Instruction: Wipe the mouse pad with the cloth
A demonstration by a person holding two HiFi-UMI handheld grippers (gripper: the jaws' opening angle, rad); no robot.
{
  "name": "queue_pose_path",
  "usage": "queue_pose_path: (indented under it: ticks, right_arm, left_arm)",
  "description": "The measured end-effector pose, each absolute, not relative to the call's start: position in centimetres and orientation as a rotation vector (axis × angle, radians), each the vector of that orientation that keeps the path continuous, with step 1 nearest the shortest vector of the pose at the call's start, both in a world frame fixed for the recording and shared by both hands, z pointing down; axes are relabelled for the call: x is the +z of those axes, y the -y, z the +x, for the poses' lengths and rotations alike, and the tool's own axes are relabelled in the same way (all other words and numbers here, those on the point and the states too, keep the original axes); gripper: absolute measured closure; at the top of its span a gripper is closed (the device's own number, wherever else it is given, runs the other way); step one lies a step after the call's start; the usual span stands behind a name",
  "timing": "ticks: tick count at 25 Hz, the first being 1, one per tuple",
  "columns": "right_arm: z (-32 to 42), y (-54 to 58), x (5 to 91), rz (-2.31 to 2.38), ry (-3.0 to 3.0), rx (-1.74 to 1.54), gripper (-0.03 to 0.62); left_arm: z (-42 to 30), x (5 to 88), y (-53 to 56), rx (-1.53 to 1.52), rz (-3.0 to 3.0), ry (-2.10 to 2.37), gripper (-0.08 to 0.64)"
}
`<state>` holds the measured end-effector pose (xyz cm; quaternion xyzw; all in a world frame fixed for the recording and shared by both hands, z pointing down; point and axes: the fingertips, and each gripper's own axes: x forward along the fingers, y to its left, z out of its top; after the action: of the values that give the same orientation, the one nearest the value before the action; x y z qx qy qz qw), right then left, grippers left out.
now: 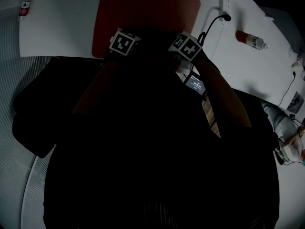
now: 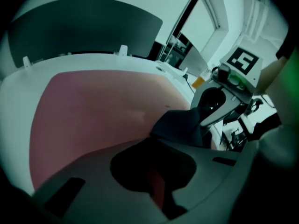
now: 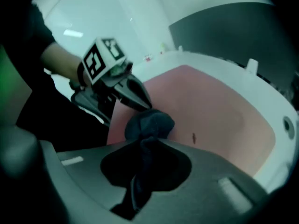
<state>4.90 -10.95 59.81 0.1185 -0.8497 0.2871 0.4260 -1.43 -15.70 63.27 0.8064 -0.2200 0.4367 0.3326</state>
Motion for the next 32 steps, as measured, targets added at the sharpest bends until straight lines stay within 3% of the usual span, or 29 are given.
queue_pose_path:
  ticks: [7,15,24,32]
  right_arm:
    - [7.4,11.2,51.1,0.489,2.290,0.745,0.558]
    - [11.1,13.0,37.6,0.810,2.507,0.693,0.558]
    - [14.8,11.7,25.3,1.128,2.724,0.636,0.558]
    - [15.0,11.5,20.5,1.244,2.795,0.570,0.558]
  left_arm:
    - [0.7,54.3,15.3,0.831,2.140,0.632,0.554]
    - [1.8,38.4,18.4,0.351,2.339,0.585,0.554]
    - [5.8,24.9,17.1,0.179,2.593,0.438,0.554]
    - [8.7,20.1,15.7,0.180,2.760,0.366,0.554]
